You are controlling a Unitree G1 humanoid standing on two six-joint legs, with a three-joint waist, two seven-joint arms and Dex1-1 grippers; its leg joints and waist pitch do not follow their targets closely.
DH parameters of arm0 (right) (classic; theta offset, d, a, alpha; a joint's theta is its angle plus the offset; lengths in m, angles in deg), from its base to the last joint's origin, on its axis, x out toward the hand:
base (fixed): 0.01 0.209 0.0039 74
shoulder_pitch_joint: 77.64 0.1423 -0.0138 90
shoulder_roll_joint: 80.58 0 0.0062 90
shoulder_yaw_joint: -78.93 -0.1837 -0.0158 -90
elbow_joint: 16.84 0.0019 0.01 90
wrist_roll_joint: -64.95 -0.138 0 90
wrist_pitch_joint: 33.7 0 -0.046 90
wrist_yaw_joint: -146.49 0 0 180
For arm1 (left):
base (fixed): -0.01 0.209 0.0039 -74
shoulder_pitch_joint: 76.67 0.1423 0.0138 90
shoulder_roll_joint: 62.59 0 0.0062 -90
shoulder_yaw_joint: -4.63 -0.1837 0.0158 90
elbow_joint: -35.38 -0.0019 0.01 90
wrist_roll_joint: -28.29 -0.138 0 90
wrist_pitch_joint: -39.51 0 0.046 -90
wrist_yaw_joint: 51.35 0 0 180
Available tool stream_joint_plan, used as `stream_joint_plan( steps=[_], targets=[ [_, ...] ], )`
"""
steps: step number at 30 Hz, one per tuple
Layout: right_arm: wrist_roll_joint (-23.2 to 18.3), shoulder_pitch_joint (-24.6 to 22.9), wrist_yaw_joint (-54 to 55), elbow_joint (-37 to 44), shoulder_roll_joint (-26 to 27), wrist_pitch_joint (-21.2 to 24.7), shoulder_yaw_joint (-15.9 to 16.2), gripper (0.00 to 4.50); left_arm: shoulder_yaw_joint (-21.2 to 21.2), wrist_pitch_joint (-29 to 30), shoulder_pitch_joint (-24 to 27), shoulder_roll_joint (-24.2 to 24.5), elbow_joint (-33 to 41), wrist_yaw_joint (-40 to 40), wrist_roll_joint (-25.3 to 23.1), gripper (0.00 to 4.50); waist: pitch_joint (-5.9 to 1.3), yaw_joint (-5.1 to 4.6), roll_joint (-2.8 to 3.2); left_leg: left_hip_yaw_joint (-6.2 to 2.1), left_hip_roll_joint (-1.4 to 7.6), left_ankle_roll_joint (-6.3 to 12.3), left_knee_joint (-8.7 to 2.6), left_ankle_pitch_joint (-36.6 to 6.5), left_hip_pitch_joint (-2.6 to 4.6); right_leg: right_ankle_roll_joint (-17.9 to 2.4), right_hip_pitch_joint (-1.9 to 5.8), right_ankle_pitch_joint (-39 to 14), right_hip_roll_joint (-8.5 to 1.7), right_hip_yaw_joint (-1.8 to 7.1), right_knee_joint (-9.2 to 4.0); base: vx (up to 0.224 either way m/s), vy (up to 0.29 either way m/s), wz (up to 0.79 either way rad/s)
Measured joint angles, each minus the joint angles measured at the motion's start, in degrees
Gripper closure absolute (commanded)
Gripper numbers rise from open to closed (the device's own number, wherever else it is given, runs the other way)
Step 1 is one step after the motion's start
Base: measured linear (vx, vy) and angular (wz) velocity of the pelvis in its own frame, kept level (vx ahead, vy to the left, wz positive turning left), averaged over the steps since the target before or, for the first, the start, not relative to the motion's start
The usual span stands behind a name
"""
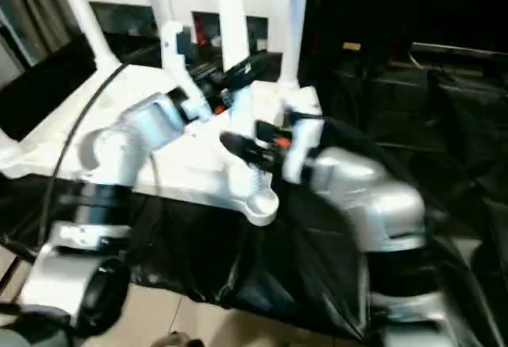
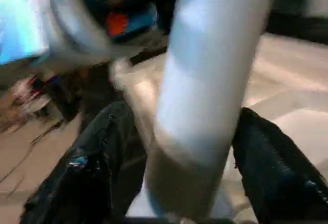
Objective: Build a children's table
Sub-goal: Pick table leg
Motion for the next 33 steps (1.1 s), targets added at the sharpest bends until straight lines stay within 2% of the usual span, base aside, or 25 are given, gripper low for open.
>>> stream_joint_plan(
  steps=[6,13,17,20,24,26,28,29,32,33],
  targets=[
    [-0.4,1.9,-7.2,-3.0,-4.4,2.0,3.2,1.02,-2.2,1.9,-1.0,1.6,0.0,6.1,1.3,2.68,0.02,0.03,-0.08,0.01,0.00,0.02,0.06,0.0,0.03,0.0,0.00,0.0,0.00,0.01,0.07,0.000,0.000,0.00],
    [-0.7,2.6,-10.3,-5.3,-4.5,2.3,3.9,1.02,-3.5,4.3,-1.1,1.6,1.4,9.1,2.8,2.68,0.06,0.27,-0.26,0.01,0.01,0.03,0.06,0.0,0.01,0.0,0.00,0.0,0.00,0.01,0.07,0.000,0.000,0.00],
    [-2.1,2.8,-12.0,-6.0,-4.5,2.9,3.9,1.02,-4.5,5.3,-0.9,1.8,2.8,10.9,3.3,2.68,0.06,0.45,-0.29,0.01,0.01,0.03,0.07,0.0,0.02,0.0,0.00,0.0,0.00,0.01,0.09,0.000,0.000,0.00],
    [-2.6,2.8,-12.8,-6.2,-4.5,3.1,4.0,1.40,-5.0,5.4,-0.9,1.9,3.1,11.5,3.4,2.68,0.05,0.61,-0.30,0.01,0.01,0.05,0.10,0.0,0.02,0.0,0.00,0.0,0.00,0.01,0.13,0.000,0.000,0.00],
    [-2.8,2.8,-14.1,-6.7,-4.4,3.5,4.3,1.49,-5.6,5.5,-0.9,2.0,3.1,12.2,3.4,2.68,0.05,0.74,-0.31,0.01,0.01,0.06,0.12,0.0,0.02,0.0,0.00,0.0,0.00,0.01,0.14,0.000,0.000,0.00],
    [-2.8,2.8,-14.2,-6.7,-4.4,3.5,4.3,1.81,-5.6,5.6,-0.9,2.0,3.1,12.2,3.4,2.68,0.04,0.77,-0.32,0.01,0.01,0.06,0.12,0.0,0.02,0.0,0.00,0.0,0.00,0.01,0.14,0.000,0.000,0.00],
    [-3.1,2.8,-14.6,-6.7,-4.4,3.5,4.4,1.81,-5.6,5.6,-0.9,2.1,3.1,12.2,3.4,2.68,0.04,0.77,-0.32,0.01,0.01,0.06,0.12,0.0,0.02,0.0,0.00,0.0,0.00,0.01,0.14,0.000,0.000,0.00],
    [-3.3,2.8,-14.8,-6.7,-4.4,3.5,4.4,2.07,-5.7,5.6,-0.9,2.1,3.1,12.3,3.4,2.68,0.04,0.79,-0.32,0.01,0.01,0.06,0.12,0.0,0.02,0.0,0.00,0.0,0.00,0.01,0.14,0.000,0.000,0.00],
    [-3.8,2.8,-15.1,-6.7,-4.4,3.5,4.4,2.27,-5.9,5.7,-0.9,2.2,3.1,12.3,3.4,2.68,0.04,0.82,-0.32,0.01,0.01,0.06,0.12,0.0,0.02,0.0,0.00,0.0,0.00,0.01,0.14,0.000,0.000,0.00],
    [-3.9,2.8,-15.3,-6.6,-4.4,3.5,4.4,2.43,-6.0,5.7,-0.9,2.3,3.1,12.3,3.4,2.33,0.04,0.82,-0.32,0.01,0.01,0.06,0.12,0.0,0.02,0.0,0.00,0.0,0.00,0.01,0.15,0.000,0.000,0.00]
  ],
)
